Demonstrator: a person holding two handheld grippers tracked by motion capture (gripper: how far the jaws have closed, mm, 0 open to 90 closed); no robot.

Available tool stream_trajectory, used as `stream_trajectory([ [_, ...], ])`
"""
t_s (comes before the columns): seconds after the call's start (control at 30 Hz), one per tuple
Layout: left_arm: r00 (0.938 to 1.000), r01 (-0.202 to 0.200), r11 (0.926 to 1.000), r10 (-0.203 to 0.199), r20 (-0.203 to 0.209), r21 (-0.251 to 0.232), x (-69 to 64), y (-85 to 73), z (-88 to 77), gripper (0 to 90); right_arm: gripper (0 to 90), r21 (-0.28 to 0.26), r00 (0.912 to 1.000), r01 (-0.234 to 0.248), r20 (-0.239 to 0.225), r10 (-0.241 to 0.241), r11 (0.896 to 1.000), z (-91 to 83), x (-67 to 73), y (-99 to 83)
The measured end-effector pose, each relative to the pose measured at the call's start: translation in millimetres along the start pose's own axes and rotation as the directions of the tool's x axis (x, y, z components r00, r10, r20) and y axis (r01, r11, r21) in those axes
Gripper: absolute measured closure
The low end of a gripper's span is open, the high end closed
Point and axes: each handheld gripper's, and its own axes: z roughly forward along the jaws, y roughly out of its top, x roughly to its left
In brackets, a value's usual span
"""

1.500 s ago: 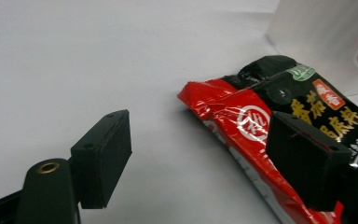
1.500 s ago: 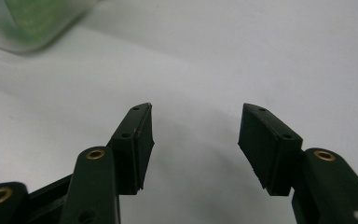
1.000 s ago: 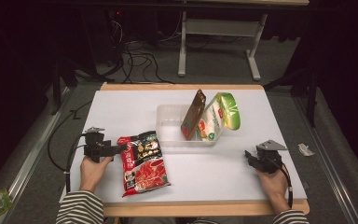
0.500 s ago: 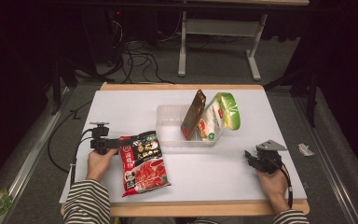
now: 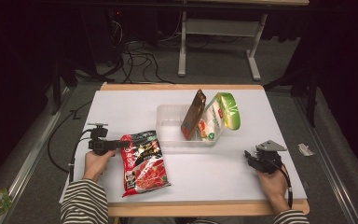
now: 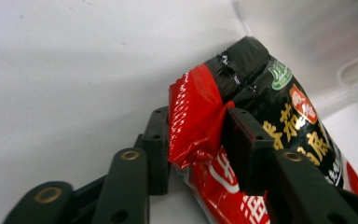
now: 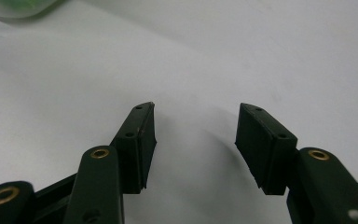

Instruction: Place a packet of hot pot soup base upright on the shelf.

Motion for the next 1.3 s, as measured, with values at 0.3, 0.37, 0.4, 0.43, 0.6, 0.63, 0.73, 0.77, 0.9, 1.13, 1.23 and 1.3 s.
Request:
stream_trajectory([
  [0.3,0.9959,-0.09,0.996,0.09,0.012,-0.005,-5.5,-2.4,-7.7,80.7,47.7,-0.007,0.9999,0.013,0.011,-0.013,1.0,0.1,1.2,-0.1],
  [0.37,0.994,-0.108,0.9941,0.108,0.013,-0.011,-7.9,-2.8,-10.2,82.1,47.7,-0.007,0.9998,0.013,0.012,-0.013,1.0,0.0,1.4,-0.1],
  [0.4,0.9935,-0.113,0.9935,0.113,0.014,-0.019,-9.4,-3.1,-11.5,82.9,47.7,-0.007,0.9999,0.013,0.012,-0.013,1.0,0.0,1.4,-0.1],
  [0.43,0.9922,-0.122,0.992,0.123,0.019,-0.031,-11.6,-3.4,-14.6,83.9,47.7,-0.007,0.9998,0.014,0.012,-0.014,1.0,0.0,1.5,-0.2],
  [0.6,0.9867,-0.16,0.9842,0.162,0.014,-0.074,-24.3,-7.1,-33.4,86.6,47.7,-0.008,0.9998,0.017,0.012,-0.017,1.0,0.0,1.6,-0.2],
  [0.63,0.9867,-0.16,0.9838,0.162,0.014,-0.081,-26.2,-7.6,-36.5,86.9,47.7,-0.008,0.9998,0.017,0.012,-0.017,1.0,0.0,1.6,-0.2],
  [0.73,0.986,-0.16,0.9812,0.164,0.028,-0.107,-33.7,-9.4,-49.3,87.5,47.7,-0.008,0.9998,0.016,0.011,-0.016,1.0,0.0,1.5,-0.1],
  [0.77,0.9859,-0.159,0.9808,0.164,0.034,-0.112,-35.7,-9.5,-52.2,87.7,47.6,-0.008,0.9998,0.016,0.011,-0.016,1.0,0.0,1.5,-0.2],
  [0.9,0.9793,-0.185,0.9716,0.195,0.054,-0.147,-53.3,-6.6,-66.8,88.2,47.6,-0.011,0.9997,0.018,0.015,-0.018,1.0,0.1,2.1,-0.3],
  [1.13,0.9628,-0.248,0.9495,0.264,0.059,-0.192,-88.6,3.0,-91.0,88.7,47.5,-0.012,0.9997,0.019,0.014,-0.019,1.0,0.0,2.2,-0.4],
  [1.23,0.9543,-0.278,0.9387,0.294,0.053,-0.204,-103.1,6.0,-99.8,88.8,47.6,-0.013,0.9997,0.022,0.013,-0.022,1.0,0.0,2.3,-0.4],
  [1.3,0.9488,-0.295,0.9302,0.312,0.049,-0.219,-113.5,7.6,-105.0,88.9,47.5,-0.012,0.9997,0.021,0.013,-0.021,1.0,-0.1,2.3,-0.4],
])
